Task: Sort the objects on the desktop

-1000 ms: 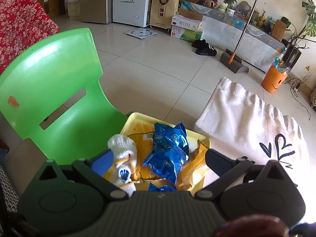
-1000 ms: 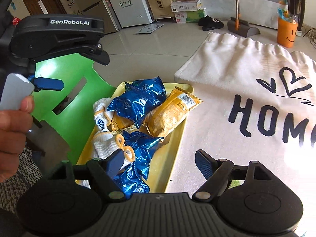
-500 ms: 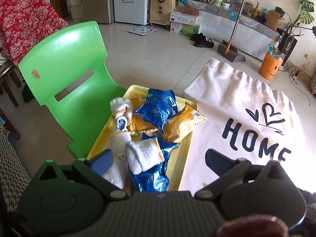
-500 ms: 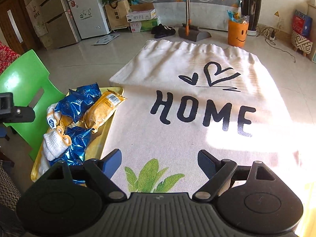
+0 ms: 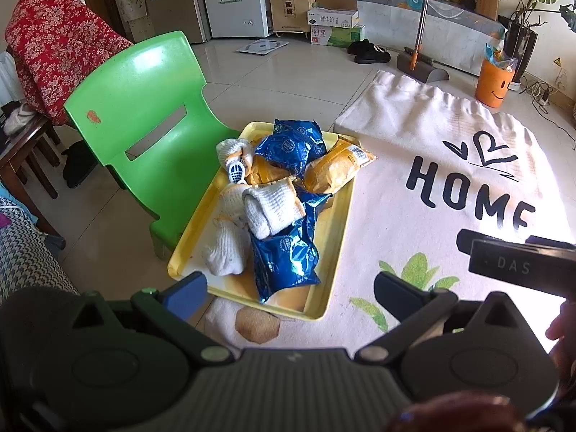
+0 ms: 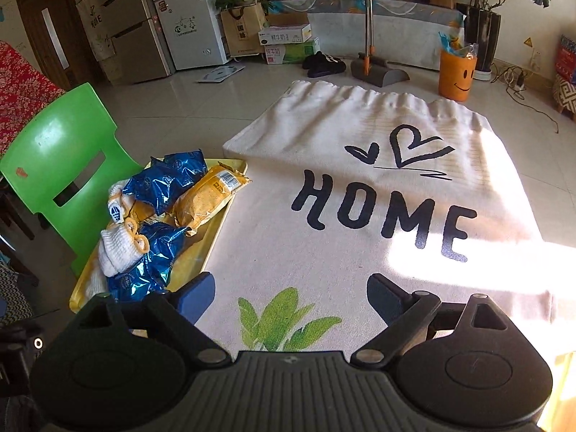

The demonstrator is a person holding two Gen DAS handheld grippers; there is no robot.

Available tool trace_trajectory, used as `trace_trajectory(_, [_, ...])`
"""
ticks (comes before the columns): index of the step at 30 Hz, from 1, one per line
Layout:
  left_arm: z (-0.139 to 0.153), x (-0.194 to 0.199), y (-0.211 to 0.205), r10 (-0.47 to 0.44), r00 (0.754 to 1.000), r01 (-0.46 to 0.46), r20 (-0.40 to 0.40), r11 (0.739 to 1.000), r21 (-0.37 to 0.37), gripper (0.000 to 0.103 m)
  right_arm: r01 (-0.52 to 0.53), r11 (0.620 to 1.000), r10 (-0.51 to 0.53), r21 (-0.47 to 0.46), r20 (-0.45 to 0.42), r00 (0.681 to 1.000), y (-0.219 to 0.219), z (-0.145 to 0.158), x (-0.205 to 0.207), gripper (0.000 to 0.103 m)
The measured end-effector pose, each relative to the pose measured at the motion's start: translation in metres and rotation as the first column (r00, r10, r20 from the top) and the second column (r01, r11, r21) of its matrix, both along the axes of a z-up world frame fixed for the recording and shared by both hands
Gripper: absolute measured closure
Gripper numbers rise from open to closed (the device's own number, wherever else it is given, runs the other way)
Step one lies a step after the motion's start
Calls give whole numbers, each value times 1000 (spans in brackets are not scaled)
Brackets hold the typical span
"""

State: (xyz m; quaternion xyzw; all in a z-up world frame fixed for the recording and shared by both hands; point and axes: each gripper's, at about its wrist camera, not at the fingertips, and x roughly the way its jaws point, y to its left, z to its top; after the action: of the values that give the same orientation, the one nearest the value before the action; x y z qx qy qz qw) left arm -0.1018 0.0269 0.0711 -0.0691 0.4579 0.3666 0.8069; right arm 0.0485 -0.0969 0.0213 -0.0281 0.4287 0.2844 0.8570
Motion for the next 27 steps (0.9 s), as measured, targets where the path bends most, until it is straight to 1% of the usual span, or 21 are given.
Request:
trace_trajectory(4, [-6, 2, 2, 7, 1000, -7, -26, 1000, -21, 1, -27, 1000, 27, -15, 10, 1000, 8, 1, -1, 10])
trace_trajectory(8, [-10, 9, 8, 19, 999, -19, -48, 1000, 14, 1, -57, 998, 57, -35, 10, 998, 19, -1, 1, 10])
trace_trajectory(12, [-15, 14, 17, 24, 998, -23, -62, 1000, 11, 1, -78, 995, 78, -56, -9, 997, 32, -5, 7, 10])
trace_trajectory(19, [-23, 30, 32, 21, 996, -20, -82, 1000, 17, 0, -68, 992, 62, -104, -58, 996, 49, -14, 22, 10])
trace_trajectory(27, [-35, 48, 49, -22, 993, 23, -115, 1000, 10, 0, -54, 993, 44, -105, -90, 995, 64, -19, 37, 10])
